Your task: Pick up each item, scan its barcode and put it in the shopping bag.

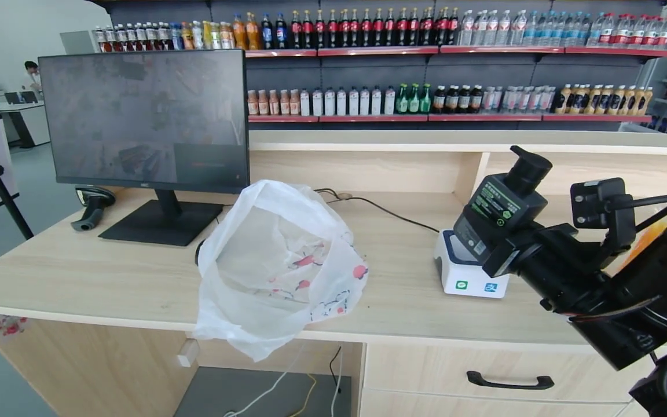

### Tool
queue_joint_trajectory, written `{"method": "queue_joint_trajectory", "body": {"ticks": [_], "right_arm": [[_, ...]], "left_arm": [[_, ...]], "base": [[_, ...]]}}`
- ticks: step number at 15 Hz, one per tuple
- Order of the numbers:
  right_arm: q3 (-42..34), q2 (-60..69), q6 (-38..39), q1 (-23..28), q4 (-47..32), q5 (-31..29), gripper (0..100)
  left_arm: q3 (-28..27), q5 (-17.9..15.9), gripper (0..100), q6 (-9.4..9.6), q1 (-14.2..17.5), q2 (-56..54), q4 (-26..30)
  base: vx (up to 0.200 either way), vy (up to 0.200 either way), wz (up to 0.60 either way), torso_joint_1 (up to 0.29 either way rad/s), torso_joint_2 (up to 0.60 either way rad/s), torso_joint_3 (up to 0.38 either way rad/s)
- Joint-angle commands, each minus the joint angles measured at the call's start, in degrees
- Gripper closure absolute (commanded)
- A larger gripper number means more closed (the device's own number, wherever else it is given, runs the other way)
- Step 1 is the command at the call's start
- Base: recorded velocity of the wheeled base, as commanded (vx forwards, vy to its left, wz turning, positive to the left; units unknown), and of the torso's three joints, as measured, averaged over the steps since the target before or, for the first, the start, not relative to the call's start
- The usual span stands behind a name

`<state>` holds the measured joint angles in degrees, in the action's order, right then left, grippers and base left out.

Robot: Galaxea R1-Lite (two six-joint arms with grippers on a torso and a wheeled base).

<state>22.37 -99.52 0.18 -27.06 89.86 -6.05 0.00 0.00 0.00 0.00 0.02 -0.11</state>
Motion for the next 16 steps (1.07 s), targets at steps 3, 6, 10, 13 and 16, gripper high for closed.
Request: {"method": "queue_joint_trajectory", "body": {"ticks": [3,6,10,13,16], "right_arm": [[0.22,-1.11,-1.06,0.52,0.14,0.07,100],[-0.13,-1.37,-1.5,0.87,0.14,0.07,100],[-1.19,-0.93,-1.5,2.98,0.14,0.16,100],[-1.89,-0.76,-1.59,3.42,0.14,0.16,100],[-1.98,-0.32,-2.56,4.3,0.14,0.16,100]], "left_arm": [[0.0,0.0,0,0.0,0.0,-0.02,0.02],[0.0,0.0,0,0.0,0.0,-0.02,0.02],[0.0,0.0,0,0.0,0.0,-0.02,0.02],[0.0,0.0,0,-0.18,0.0,-0.02,0.02],[0.0,0.0,0,-0.09,0.0,-0.02,0.02]], "base": [[0.0,0.067,0.0,0.006,0.0,-0.002],[0.0,0.0,0.0,0.0,0.0,0.0],[0.05,0.0,0.0,0.001,0.0,0.001],[0.133,0.0,0.0,-0.006,0.0,0.002],[0.0,0.0,0.0,0.0,0.0,0.0]]}}
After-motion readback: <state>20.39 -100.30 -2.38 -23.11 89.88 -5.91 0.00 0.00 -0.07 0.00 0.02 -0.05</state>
